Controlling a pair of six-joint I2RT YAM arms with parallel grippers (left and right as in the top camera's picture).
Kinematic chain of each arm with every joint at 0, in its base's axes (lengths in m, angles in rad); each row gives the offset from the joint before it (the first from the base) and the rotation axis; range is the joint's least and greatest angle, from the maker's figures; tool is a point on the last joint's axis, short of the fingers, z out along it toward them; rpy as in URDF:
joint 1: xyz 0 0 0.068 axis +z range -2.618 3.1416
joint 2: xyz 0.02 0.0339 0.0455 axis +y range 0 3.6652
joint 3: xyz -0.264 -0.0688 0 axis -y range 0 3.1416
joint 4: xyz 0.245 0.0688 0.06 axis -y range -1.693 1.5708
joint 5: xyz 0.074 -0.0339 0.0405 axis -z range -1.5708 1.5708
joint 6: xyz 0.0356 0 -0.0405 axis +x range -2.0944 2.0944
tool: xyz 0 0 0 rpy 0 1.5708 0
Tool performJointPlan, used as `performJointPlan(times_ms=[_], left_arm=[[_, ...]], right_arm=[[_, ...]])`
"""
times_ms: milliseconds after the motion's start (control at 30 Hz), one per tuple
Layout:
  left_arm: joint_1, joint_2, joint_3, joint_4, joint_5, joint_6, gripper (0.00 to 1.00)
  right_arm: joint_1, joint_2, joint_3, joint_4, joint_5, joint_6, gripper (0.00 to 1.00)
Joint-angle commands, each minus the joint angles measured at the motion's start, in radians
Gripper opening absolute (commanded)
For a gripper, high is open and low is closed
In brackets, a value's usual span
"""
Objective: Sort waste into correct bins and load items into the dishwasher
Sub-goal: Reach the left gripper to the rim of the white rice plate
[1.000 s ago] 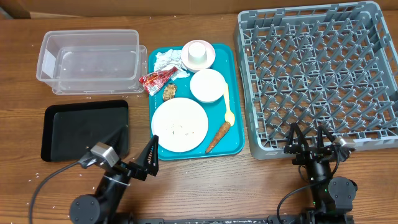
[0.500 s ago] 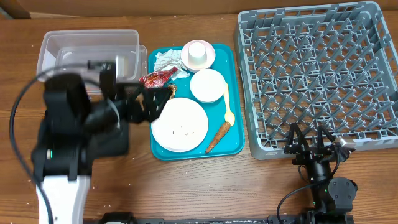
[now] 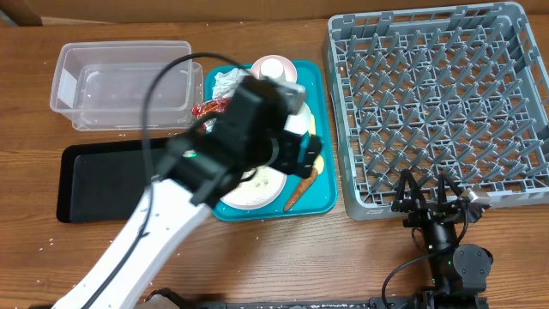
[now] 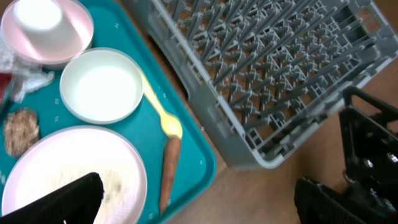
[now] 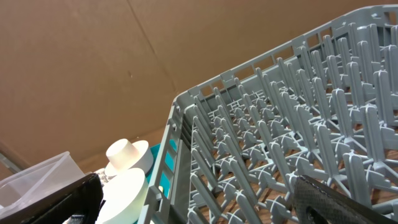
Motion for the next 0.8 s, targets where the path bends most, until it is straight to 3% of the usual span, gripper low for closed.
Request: performJointPlan(times_ms=[0, 333, 767], left_arm=[[-0.068, 0.083, 0.028, 0.026, -0.135, 0.037, 1.00], [-0.103, 0.313, 0.028, 0.023, -0.319, 0.023, 1.00], [-0.128, 0.509, 0.028, -0.045, -0.471, -0.428, 1.00]], right_arm=[[0.001, -0.007, -0.010, 0.005, 0.006, 0.002, 1.00], [0.001, -0.007, -0.010, 0.005, 0.006, 0.002, 1.00], [0.001, -0.007, -0.010, 0.005, 0.006, 0.002, 1.00]])
